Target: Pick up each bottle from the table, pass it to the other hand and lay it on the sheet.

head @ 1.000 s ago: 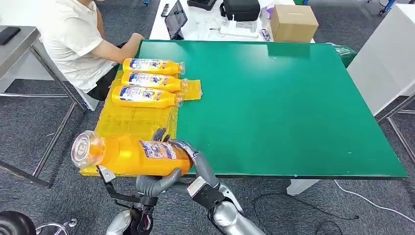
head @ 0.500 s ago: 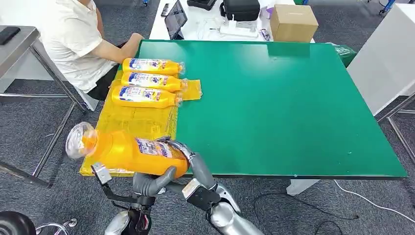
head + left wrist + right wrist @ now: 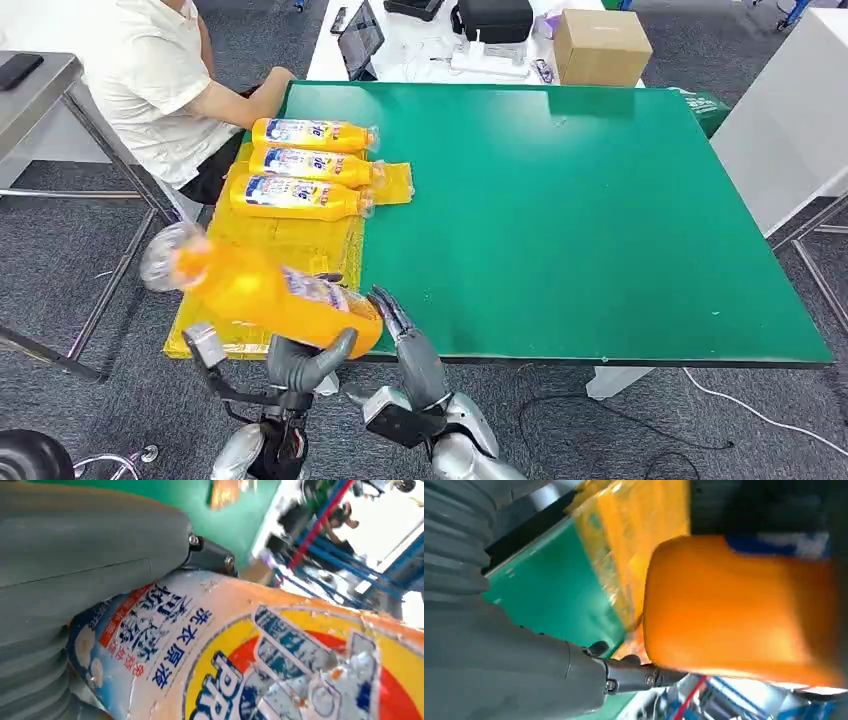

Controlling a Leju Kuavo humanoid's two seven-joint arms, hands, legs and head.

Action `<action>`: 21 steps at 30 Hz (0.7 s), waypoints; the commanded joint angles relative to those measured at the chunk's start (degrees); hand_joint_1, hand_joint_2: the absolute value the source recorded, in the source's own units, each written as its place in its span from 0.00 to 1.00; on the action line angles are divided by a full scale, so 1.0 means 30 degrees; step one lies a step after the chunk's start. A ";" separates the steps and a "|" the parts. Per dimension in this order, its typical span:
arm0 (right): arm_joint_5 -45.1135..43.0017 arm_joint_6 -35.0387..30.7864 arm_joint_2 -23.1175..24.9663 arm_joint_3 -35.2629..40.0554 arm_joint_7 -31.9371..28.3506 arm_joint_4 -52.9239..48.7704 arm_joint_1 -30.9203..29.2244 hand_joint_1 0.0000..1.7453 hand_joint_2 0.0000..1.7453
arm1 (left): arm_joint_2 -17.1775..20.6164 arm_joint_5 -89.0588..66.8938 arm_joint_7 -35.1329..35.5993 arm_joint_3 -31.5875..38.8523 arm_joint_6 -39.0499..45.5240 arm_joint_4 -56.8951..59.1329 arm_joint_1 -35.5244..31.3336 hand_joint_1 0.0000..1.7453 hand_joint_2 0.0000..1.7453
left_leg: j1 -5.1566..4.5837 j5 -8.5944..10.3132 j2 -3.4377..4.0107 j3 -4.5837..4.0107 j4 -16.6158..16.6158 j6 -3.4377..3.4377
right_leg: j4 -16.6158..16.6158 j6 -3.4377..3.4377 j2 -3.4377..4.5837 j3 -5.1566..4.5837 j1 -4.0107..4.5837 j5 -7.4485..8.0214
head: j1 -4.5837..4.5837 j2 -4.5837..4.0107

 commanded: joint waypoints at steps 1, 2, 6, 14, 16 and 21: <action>0.0304 -0.1368 -0.0426 0.2127 -0.0037 0.2558 -0.0458 0.00 0.00 | 0.0981 -0.1167 0.0139 0.0724 0.1454 0.5101 -0.3065 1.00 1.00 | 0.0000 -0.0004 0.0022 0.0088 -0.0039 0.0019 | -0.0036 -0.0043 0.0000 0.0081 0.0012 0.0002 | 0.0000 0.0000; 0.0286 -0.1617 -0.0417 0.2183 -0.0037 0.2615 -0.0476 0.00 0.00 | 0.1003 -0.1761 -0.0097 0.0664 0.1924 0.5421 -0.3256 1.00 1.00 | 0.0005 -0.0014 0.0037 0.0152 -0.0059 0.0034 | -0.0057 -0.0075 -0.0001 0.0142 0.0026 -0.0004 | -0.0007 0.0000; 0.0004 -0.2289 -0.0590 0.2335 -0.0037 0.2312 -0.0431 0.00 1.00 | 0.1294 -0.5931 -0.0889 0.0267 0.4924 0.6891 -0.4213 1.00 1.00 | 0.0000 0.0005 -0.0046 0.0122 -0.0056 0.0032 | -0.0054 -0.0062 -0.0089 0.0134 0.0019 -0.0015 | 0.0015 0.0000; -0.0704 -0.2447 -0.0813 0.2198 -0.0037 0.1365 -0.0338 0.00 1.00 | 0.2085 -1.1503 0.0065 0.0215 0.7758 1.0336 -0.6222 1.00 1.00 | 0.0001 0.0001 0.0012 0.0075 -0.0026 0.0015 | -0.0017 -0.0050 -0.0016 0.0075 0.0012 -0.0002 | 0.0007 0.0000; -0.0830 -0.2571 -0.0842 0.2172 -0.0037 0.1060 -0.0318 0.00 1.00 | 0.2277 -1.3385 0.0940 0.0043 0.8338 1.1321 -0.6767 1.00 1.00 | 0.0010 -0.0016 0.0024 0.0112 -0.0026 0.0024 | -0.0021 -0.0073 -0.0015 0.0114 0.0027 -0.0014 | -0.0007 0.0000; -0.1259 -0.2399 -0.0882 0.1805 -0.0037 -0.0260 -0.0095 0.00 1.00 | 0.3429 -1.7867 0.3645 0.0021 0.7895 1.4386 -0.9113 1.00 1.00 | 0.0012 -0.0008 0.0021 0.0098 -0.0015 0.0018 | -0.0004 -0.0075 -0.0016 0.0095 0.0029 -0.0012 | 0.0000 0.0000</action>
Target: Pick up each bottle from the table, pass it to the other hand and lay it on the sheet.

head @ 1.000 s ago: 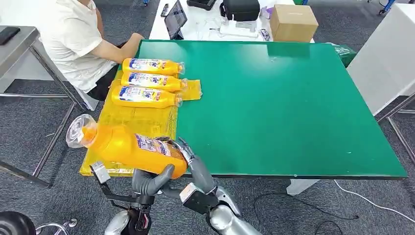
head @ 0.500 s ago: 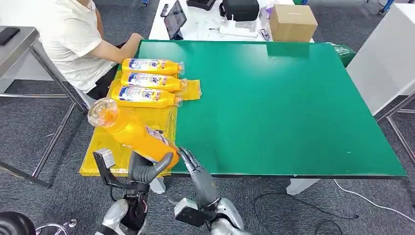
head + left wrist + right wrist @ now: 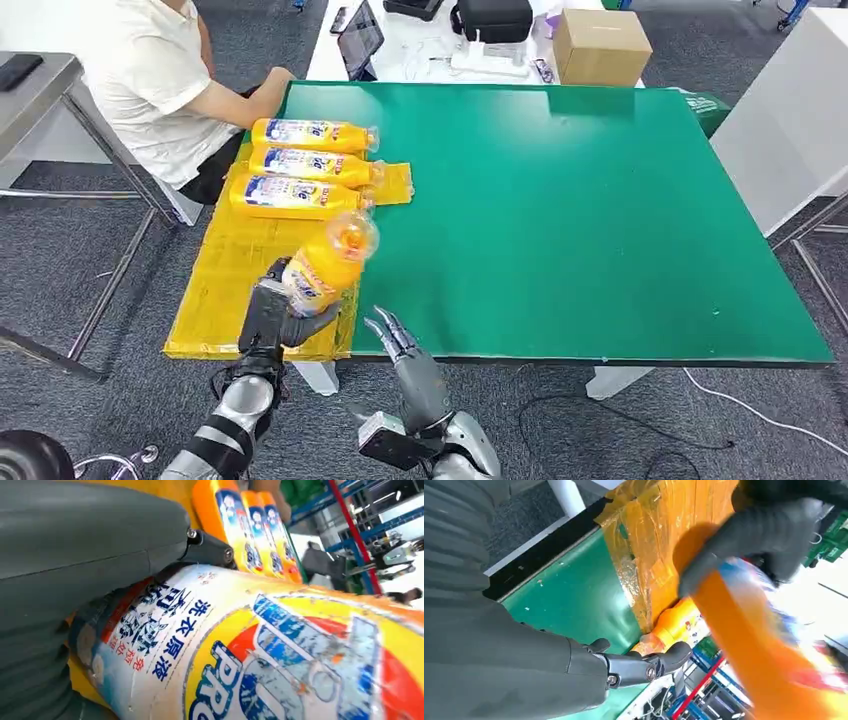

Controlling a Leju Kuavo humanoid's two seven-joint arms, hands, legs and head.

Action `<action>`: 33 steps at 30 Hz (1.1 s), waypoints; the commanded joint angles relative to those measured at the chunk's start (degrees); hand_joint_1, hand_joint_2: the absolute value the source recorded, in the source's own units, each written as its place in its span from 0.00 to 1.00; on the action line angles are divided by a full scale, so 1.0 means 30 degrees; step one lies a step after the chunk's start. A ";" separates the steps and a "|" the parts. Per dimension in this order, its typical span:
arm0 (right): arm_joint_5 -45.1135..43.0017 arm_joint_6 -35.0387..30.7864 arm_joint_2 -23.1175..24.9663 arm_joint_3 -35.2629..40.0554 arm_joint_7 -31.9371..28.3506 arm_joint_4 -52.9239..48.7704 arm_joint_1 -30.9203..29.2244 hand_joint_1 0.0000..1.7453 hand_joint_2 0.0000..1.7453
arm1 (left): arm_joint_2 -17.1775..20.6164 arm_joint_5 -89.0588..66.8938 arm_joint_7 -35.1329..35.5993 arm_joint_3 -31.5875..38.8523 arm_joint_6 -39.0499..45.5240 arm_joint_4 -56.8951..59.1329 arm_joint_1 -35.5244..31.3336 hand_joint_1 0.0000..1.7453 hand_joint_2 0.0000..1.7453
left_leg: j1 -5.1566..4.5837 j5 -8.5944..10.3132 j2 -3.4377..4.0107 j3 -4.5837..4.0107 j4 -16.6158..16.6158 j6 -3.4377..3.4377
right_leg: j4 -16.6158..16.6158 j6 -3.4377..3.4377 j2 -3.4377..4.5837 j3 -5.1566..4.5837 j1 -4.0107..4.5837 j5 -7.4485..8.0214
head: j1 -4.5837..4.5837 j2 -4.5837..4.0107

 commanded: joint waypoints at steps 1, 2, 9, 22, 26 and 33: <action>-0.0551 0.0289 -0.0553 0.0242 -0.0030 -0.1392 -0.0151 0.00 1.00 | 0.2048 -0.5675 0.3420 -0.0679 -0.0195 0.6864 -0.4496 1.00 1.00 | 0.0005 -0.0012 0.0019 0.0054 -0.0007 0.0019 | -0.0004 -0.0046 -0.0007 0.0049 0.0017 -0.0011 | 0.0000 0.0000; -0.0468 0.0376 -0.0508 0.0200 -0.0030 -0.1401 -0.0124 0.00 1.00 | 0.2102 -0.6075 0.3610 -0.0496 -0.0604 0.7336 -0.4882 1.00 1.00 | 0.0011 -0.0020 0.0019 0.0080 -0.0007 0.0027 | -0.0007 -0.0063 -0.0017 0.0076 0.0027 -0.0020 | 0.0007 0.0000; -0.0613 0.0826 -0.0329 0.0154 -0.0030 -0.1473 -0.0040 0.00 1.00 | 0.2703 -0.8150 0.5298 -0.0744 -0.2471 0.9245 -0.6869 1.00 1.00 | 0.0006 0.0009 0.0025 0.0048 -0.0009 0.0003 | 0.0004 -0.0034 0.0009 0.0044 0.0009 -0.0006 | 0.0007 0.0000; -0.1344 0.1825 -0.0008 0.0072 -0.0030 -0.1343 0.0097 0.00 1.00 | 0.2823 -1.1137 0.7798 -0.1784 -0.6582 1.2111 -0.9399 0.23 1.00 | 0.0016 0.0008 0.0025 0.0089 -0.0011 0.0006 | 0.0001 -0.0072 -0.0007 0.0075 0.0026 0.0004 | 0.0000 0.0000; -0.1466 0.1942 -0.0158 0.0016 -0.0030 -0.1476 0.0151 0.00 1.00 | 0.2719 -1.1157 0.6888 -0.1837 -0.7611 1.1777 -0.9203 0.00 1.00 | 0.0009 0.0010 0.0033 0.0083 -0.0008 0.0006 | 0.0005 -0.0066 0.0006 0.0071 0.0017 0.0011 | -0.0001 0.0000; -0.1513 0.1986 -0.0161 -0.0032 -0.0030 -0.1474 0.0150 0.00 1.00 | 0.2604 -1.1177 0.6767 -0.1850 -0.7728 1.1602 -0.9122 0.00 1.00 | 0.0014 0.0014 0.0021 0.0079 -0.0011 0.0002 | 0.0001 -0.0075 -0.0009 0.0072 0.0023 0.0014 | 0.0007 0.0000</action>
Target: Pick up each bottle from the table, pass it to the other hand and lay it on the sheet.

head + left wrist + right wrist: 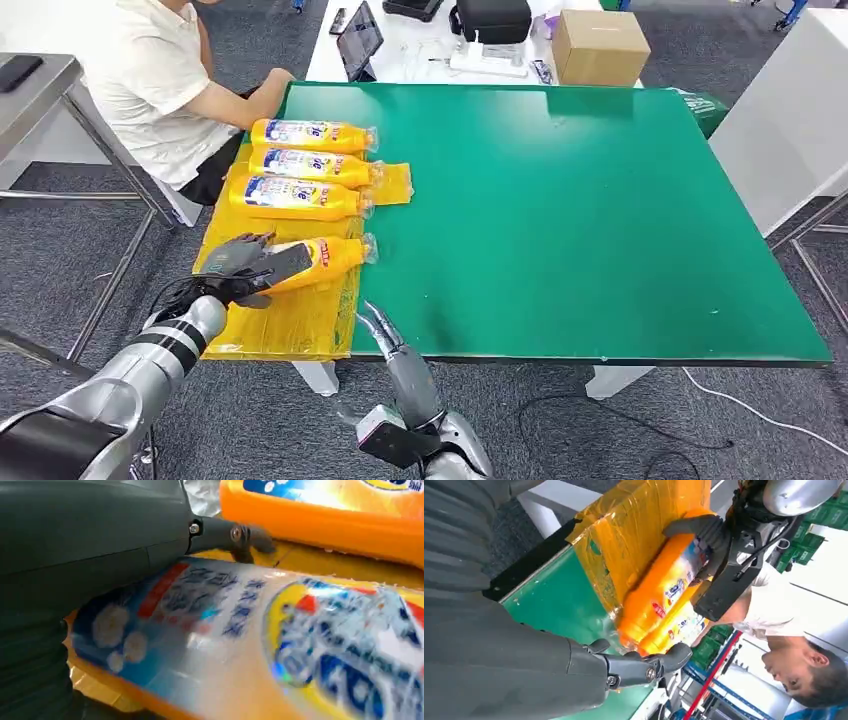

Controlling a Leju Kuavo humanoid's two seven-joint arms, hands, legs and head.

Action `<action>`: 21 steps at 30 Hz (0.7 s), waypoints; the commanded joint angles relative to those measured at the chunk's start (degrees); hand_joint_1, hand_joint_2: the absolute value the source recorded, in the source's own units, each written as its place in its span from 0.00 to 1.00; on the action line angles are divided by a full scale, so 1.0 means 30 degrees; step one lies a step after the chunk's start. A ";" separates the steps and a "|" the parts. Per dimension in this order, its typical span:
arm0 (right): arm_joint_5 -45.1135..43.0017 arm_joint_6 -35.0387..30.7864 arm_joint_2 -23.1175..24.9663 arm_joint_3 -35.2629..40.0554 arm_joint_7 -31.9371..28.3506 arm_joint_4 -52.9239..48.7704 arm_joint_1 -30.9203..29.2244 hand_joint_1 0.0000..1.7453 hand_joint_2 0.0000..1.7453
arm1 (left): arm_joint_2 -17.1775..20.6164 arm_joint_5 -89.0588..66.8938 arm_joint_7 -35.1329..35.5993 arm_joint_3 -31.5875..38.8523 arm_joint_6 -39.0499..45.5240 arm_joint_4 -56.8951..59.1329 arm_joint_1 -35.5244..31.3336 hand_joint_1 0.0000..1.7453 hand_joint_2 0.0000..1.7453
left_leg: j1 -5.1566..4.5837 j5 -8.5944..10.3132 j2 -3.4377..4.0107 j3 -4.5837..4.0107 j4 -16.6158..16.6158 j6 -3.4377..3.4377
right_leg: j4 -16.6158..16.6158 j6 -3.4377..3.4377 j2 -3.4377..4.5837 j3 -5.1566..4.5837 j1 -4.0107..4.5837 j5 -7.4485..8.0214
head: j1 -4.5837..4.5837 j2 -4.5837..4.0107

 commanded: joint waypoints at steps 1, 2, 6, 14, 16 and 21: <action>-0.0195 0.0188 -0.0392 -0.0068 -0.0008 0.0116 -0.0215 0.00 1.00 | -0.0149 0.0108 -0.0531 -0.0618 -0.0522 0.1004 -0.0428 0.00 1.00 | -0.0008 -0.0012 0.0017 0.0037 -0.0009 0.0025 | -0.0007 -0.0028 -0.0003 0.0035 0.0002 -0.0010 | 0.0000 0.0000; -0.0175 0.0189 -0.0398 -0.0066 -0.0008 0.0108 -0.0203 0.00 1.00 | -0.0134 0.0303 -0.0843 -0.0465 -0.0650 0.0826 -0.0336 0.00 1.00 | -0.0003 -0.0022 0.0018 0.0068 -0.0012 0.0038 | -0.0016 -0.0045 -0.0012 0.0072 0.0012 -0.0018 | 0.0007 0.0000; -0.0188 0.0120 -0.0562 -0.0093 -0.0008 -0.0092 -0.0018 0.00 1.00 | 0.0174 0.0630 -0.2681 -0.0350 -0.1050 -0.0835 0.0378 0.00 1.00 | -0.0004 -0.0019 0.0019 0.0060 -0.0017 0.0034 | -0.0021 -0.0039 -0.0008 0.0062 0.0009 -0.0015 | 0.0000 0.0000; -0.0103 -0.0187 -0.0749 -0.0433 -0.0008 -0.0504 0.0415 0.00 1.00 | 0.1402 0.0256 -0.3579 0.0026 0.1204 -0.8852 0.3701 0.00 1.00 | -0.0008 -0.0018 0.0043 0.0020 -0.0013 0.0023 | -0.0013 -0.0027 0.0026 0.0012 -0.0001 -0.0005 | 0.0007 0.0000; -0.0103 -0.0187 -0.0749 -0.0433 -0.0008 -0.0504 0.0415 0.00 1.00 | 0.1402 0.0256 -0.3579 0.0026 0.1204 -0.8852 0.3701 0.00 1.00 | -0.0001 -0.0021 0.0025 0.0013 -0.0003 0.0022 | -0.0008 -0.0033 0.0007 0.0020 0.0009 -0.0012 | 0.0015 0.0000; -0.0103 -0.0187 -0.0749 -0.0433 -0.0008 -0.0504 0.0415 0.00 1.00 | 0.1402 0.0256 -0.3579 0.0026 0.1204 -0.8852 0.3701 0.00 1.00 | -0.0001 -0.0023 0.0025 0.0027 -0.0004 0.0029 | -0.0009 -0.0045 -0.0001 0.0024 0.0013 -0.0015 | 0.0000 0.0000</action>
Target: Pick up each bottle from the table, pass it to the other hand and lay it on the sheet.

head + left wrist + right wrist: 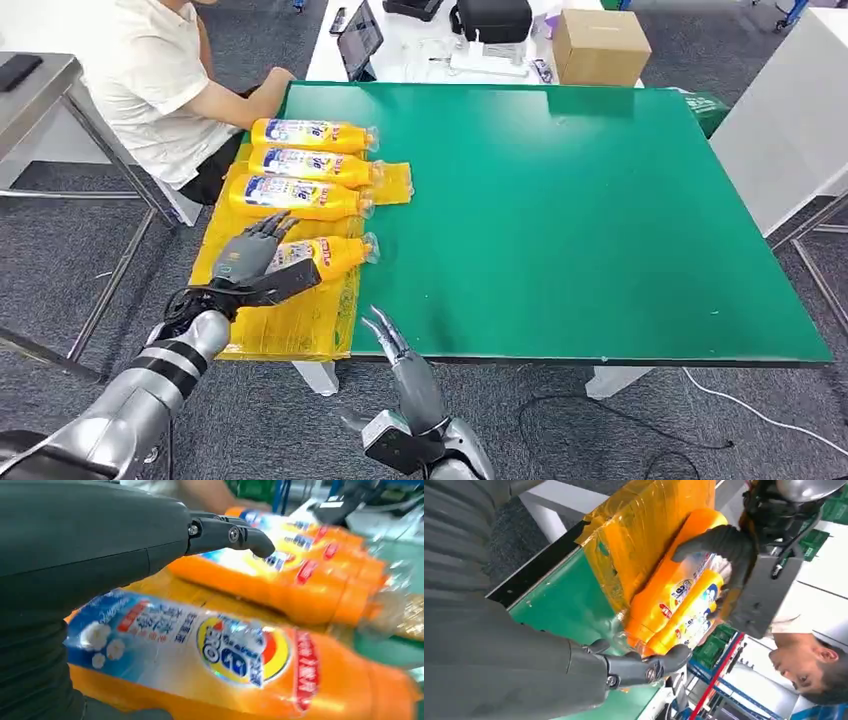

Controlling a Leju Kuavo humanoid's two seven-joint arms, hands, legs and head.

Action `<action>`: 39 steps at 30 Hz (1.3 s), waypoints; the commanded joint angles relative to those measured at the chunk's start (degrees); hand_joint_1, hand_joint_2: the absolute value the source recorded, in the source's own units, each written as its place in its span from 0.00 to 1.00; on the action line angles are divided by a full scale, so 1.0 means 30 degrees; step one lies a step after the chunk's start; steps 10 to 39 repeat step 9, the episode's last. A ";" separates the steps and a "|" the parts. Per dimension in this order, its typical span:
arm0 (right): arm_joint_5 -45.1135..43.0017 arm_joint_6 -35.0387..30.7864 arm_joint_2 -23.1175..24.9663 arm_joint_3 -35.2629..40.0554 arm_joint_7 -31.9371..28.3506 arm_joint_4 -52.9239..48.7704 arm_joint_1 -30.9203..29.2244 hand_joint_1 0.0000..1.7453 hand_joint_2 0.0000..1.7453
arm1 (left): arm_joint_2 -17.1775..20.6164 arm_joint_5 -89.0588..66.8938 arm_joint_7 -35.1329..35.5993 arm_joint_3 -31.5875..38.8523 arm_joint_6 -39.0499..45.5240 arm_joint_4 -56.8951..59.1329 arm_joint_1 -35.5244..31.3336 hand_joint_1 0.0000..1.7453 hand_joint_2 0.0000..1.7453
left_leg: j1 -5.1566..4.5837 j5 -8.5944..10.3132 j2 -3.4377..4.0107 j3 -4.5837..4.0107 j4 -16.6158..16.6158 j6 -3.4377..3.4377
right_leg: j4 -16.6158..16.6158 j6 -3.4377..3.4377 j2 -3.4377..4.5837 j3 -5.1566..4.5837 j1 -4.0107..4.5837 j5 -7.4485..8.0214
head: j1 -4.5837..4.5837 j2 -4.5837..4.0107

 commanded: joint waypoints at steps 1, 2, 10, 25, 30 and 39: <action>-0.0001 0.0009 -0.0487 -0.0287 -0.0008 -0.0074 -0.0156 0.00 1.00 | 0.0608 -0.0029 -0.0002 -0.0025 -0.0085 -0.2125 0.0470 0.00 1.00 | 0.0008 -0.0014 0.0022 0.0032 0.0000 0.0026 | -0.0007 -0.0035 -0.0001 0.0029 0.0019 -0.0007 | 0.0000 0.0000; -0.0001 0.0009 -0.0487 -0.0287 -0.0008 -0.0074 -0.0156 0.00 1.00 | 0.0608 -0.0029 -0.0002 -0.0025 -0.0085 -0.2125 0.0470 0.00 1.00 | 0.0001 -0.0005 0.0012 0.0019 -0.0004 0.0021 | -0.0004 -0.0024 -0.0006 0.0015 0.0009 -0.0005 | 0.0000 0.0000; -0.0004 -0.0079 -0.0564 -0.0368 -0.0008 -0.0114 0.0018 0.00 1.00 | 0.1153 0.0263 -0.1044 0.0282 0.0832 -0.4873 0.1652 0.00 1.00 | 0.0008 -0.0027 0.0036 0.0060 -0.0007 0.0032 | -0.0016 -0.0049 0.0009 0.0059 0.0021 -0.0015 | 0.0000 0.0000; -0.0004 -0.0079 -0.0564 -0.0368 -0.0008 -0.0114 0.0018 0.00 1.00 | 0.1153 0.0263 -0.1044 0.0282 0.0832 -0.4873 0.1652 0.00 1.00 | 0.0008 -0.0027 0.0036 0.0060 -0.0007 0.0032 | -0.0016 -0.0049 0.0009 0.0059 0.0021 -0.0015 | 0.0000 0.0000; -0.0004 -0.0079 -0.0564 -0.0368 -0.0008 -0.0114 0.0018 0.00 1.00 | 0.1153 0.0263 -0.1044 0.0282 0.0832 -0.4873 0.1652 0.00 1.00 | 0.0008 -0.0027 0.0036 0.0060 -0.0007 0.0032 | -0.0016 -0.0049 0.0009 0.0059 0.0021 -0.0015 | 0.0000 0.0000; -0.0004 -0.0079 -0.0564 -0.0368 -0.0008 -0.0114 0.0018 0.00 1.00 | 0.1153 0.0263 -0.1044 0.0282 0.0832 -0.4873 0.1652 0.00 1.00 | 0.0008 -0.0027 0.0036 0.0060 -0.0007 0.0032 | -0.0016 -0.0049 0.0009 0.0059 0.0021 -0.0015 | 0.0000 0.0000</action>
